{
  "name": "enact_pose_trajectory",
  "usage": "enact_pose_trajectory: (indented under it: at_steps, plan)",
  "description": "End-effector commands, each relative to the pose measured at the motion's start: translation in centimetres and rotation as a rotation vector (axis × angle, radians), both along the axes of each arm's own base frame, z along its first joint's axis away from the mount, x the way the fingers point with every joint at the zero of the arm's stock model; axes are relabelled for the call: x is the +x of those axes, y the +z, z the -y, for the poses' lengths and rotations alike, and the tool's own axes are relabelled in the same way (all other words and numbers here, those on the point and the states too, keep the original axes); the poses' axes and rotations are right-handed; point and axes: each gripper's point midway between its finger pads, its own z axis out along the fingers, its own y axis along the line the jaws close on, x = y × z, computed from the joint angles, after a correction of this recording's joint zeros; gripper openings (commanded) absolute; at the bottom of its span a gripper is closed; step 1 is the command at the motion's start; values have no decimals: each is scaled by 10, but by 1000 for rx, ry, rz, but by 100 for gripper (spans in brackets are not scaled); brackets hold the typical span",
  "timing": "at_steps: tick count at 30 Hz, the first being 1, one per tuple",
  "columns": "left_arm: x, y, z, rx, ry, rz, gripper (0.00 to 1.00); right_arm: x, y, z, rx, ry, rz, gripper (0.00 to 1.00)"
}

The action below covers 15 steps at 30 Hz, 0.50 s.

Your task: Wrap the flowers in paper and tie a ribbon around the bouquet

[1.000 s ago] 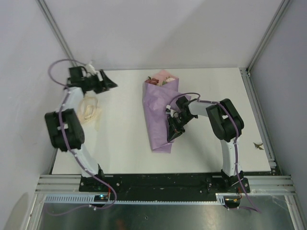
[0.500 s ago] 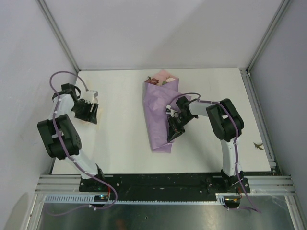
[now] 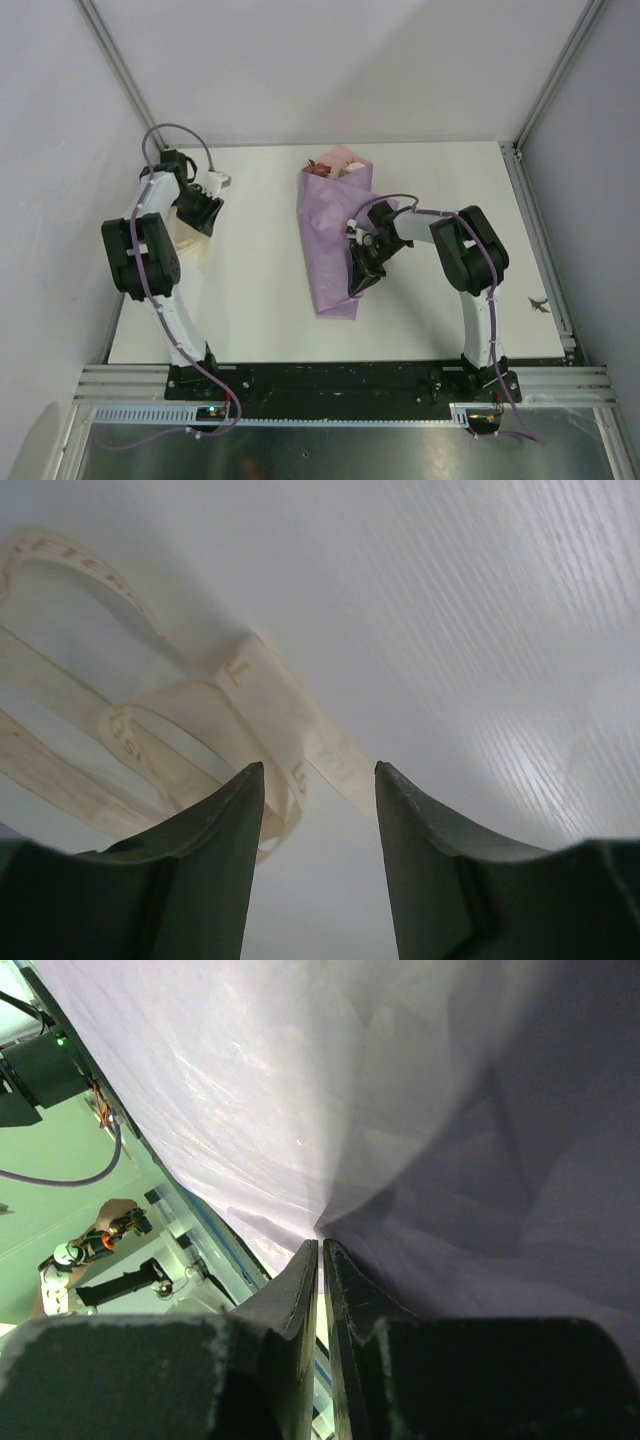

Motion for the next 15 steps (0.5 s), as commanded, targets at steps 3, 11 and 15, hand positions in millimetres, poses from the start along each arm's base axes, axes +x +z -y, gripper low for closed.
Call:
enact_pose_trajectory:
  at_steps: [3, 11, 15]
  plan:
    - [37, -4, -16, 66, 48, 50, 56, -4, -33, 19, -131, 9, 19, 12]
    - [46, -23, -22, 94, 41, 22, 52, -4, -34, 19, -132, 10, 21, 12]
    - [42, -25, -18, 83, 15, 17, 42, -4, -35, 19, -133, 7, 18, 12]
